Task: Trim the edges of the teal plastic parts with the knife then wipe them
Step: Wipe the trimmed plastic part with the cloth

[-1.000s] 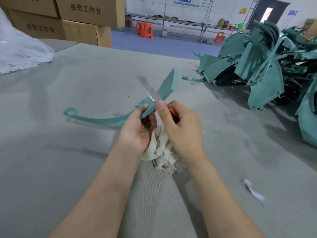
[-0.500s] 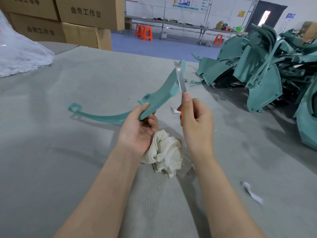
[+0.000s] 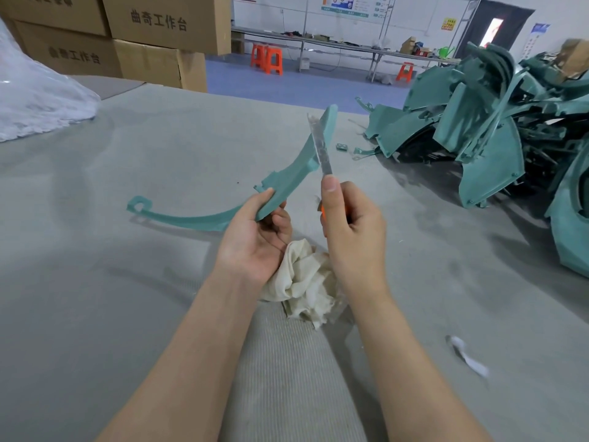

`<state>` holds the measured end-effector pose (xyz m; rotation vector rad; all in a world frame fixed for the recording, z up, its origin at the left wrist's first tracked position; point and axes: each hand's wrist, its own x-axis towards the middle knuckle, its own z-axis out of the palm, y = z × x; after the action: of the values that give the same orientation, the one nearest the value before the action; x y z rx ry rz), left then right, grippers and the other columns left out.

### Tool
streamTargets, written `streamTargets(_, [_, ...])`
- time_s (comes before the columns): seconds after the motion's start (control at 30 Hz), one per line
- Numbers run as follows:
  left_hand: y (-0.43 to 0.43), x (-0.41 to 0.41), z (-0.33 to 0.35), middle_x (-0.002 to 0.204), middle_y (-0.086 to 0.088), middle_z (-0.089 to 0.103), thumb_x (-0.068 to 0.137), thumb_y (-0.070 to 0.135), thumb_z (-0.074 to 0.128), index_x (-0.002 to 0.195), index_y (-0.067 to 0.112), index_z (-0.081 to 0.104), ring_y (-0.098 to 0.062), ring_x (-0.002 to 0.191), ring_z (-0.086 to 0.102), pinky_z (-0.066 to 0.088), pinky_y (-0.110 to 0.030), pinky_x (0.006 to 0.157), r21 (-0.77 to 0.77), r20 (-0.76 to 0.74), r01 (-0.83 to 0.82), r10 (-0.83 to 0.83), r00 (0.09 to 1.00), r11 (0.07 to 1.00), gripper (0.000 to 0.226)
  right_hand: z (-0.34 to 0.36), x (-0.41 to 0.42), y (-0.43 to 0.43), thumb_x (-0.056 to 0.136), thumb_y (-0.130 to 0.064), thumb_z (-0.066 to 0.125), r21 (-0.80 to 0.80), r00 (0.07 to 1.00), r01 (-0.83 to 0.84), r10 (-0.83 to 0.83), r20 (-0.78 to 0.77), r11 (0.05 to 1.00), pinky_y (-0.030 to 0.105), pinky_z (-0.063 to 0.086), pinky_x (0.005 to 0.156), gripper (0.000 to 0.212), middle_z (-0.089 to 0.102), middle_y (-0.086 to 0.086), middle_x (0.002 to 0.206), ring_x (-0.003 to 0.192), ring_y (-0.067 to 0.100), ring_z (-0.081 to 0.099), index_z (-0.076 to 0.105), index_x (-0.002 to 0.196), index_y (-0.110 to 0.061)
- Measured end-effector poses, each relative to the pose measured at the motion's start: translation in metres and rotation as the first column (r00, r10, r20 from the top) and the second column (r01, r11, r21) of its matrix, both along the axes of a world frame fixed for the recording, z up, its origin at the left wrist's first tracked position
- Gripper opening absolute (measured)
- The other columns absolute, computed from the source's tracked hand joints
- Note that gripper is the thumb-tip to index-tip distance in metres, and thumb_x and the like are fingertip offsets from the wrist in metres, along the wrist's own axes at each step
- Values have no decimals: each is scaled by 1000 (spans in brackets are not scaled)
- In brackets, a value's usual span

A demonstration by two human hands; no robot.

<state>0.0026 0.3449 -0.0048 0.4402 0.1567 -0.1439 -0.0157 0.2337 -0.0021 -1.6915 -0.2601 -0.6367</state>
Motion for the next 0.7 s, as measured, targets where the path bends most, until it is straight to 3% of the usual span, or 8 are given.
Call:
streamTargets(0.07, [1,2,-1,58,1,57,93,11,54,108,5,56,-2,45,50,44,-9,46,-11,-27,-22,22,999,1000,17,-2,-1,1,86,-58,48,-61,1000,-18,19,17,998,27,30,49,50,38,2,54,51,8,34,43,62,-15])
streamTargets(0.17, [1,4,-2,54,2,55,92,14,55,84,9,56,-6,52,47,46,-14,68,41,-69,-31,33,997,999,10,-3,-5,8,87,-52,52,-152,997,-72,78,30,986,15,31,51,37,43,-17,49,48,2,40,49,62,-24])
streamTargets(0.2, [1,3,-2,54,2,54,91,14,55,84,8,56,-5,50,47,46,-13,64,52,-67,-27,30,997,998,10,-2,-6,8,87,-51,53,-112,995,-95,99,32,989,15,32,51,35,44,-17,49,48,1,41,51,63,-25])
streamTargets(0.27, [0,1,0,58,1,57,91,12,56,101,4,59,-3,45,48,43,-9,47,25,-46,-23,24,999,999,14,2,-5,3,86,-55,50,18,996,-80,79,29,997,27,32,50,44,41,-9,52,51,8,37,50,63,-17])
streamTargets(0.37, [1,-1,1,63,1,57,90,11,56,123,5,53,-2,43,49,41,-10,41,10,-26,-32,33,999,999,33,4,1,-9,86,-61,46,96,998,46,-43,-35,994,39,31,53,56,37,6,59,56,20,34,45,65,-8])
streamTargets(0.5, [-1,-3,3,67,1,52,90,11,56,116,7,53,-2,42,47,41,-10,41,45,-9,-18,18,1000,999,27,0,8,-14,90,-58,48,54,986,134,-128,-104,990,33,35,55,58,42,10,60,58,17,39,50,69,-4])
streamTargets(0.6, [-2,-4,3,67,1,50,90,11,57,112,7,52,-2,42,47,40,-10,41,48,-6,-8,8,1000,999,23,-1,9,-12,86,-63,46,13,987,133,-131,-88,991,32,34,54,67,46,24,65,58,19,39,49,71,3])
streamTargets(0.7, [-2,-5,3,68,2,50,90,12,57,113,7,52,-1,42,47,41,-9,41,52,3,-9,8,1000,999,24,1,7,-11,82,-66,45,33,991,106,-103,-84,994,34,33,54,71,43,23,63,57,21,37,48,71,4])
